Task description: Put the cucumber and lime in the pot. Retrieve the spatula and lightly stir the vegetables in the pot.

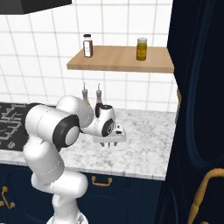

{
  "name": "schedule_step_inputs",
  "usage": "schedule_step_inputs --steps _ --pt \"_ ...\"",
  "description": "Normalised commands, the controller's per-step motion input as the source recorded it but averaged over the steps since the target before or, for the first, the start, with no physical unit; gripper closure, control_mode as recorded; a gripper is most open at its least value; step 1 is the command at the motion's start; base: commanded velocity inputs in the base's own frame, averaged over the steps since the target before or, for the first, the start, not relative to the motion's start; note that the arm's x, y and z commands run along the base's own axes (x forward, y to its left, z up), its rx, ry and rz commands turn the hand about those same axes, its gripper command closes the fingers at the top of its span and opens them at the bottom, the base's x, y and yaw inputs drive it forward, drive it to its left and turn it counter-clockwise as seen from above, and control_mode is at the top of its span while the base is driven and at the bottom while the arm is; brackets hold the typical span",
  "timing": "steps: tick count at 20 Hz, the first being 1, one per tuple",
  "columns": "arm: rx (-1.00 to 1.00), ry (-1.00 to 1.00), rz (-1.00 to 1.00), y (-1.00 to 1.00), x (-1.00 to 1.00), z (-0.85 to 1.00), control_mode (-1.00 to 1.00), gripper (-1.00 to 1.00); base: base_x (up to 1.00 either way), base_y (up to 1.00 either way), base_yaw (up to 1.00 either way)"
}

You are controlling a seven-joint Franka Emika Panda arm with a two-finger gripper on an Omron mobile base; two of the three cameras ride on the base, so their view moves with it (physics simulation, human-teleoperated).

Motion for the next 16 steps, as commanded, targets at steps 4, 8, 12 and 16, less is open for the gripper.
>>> schedule_step_inputs --steps 4,8,12,16 --pt "0.00 0.11 0.00 0.12 -0.16 -0.25 -1.00 1.00 0.00 0.00 0.00" --pt "0.00 0.06 0.00 0.03 -0.34 -0.06 -1.00 1.00 0.00 0.00 0.00" --pt "0.00 -0.02 0.04 0.00 -0.43 0.33 -1.00 1.00 0.00 0.00 0.00" --pt "-0.06 -0.11 0.11 0.00 -0.97 0.98 -1.00 1.00 0.00 0.00 0.00"
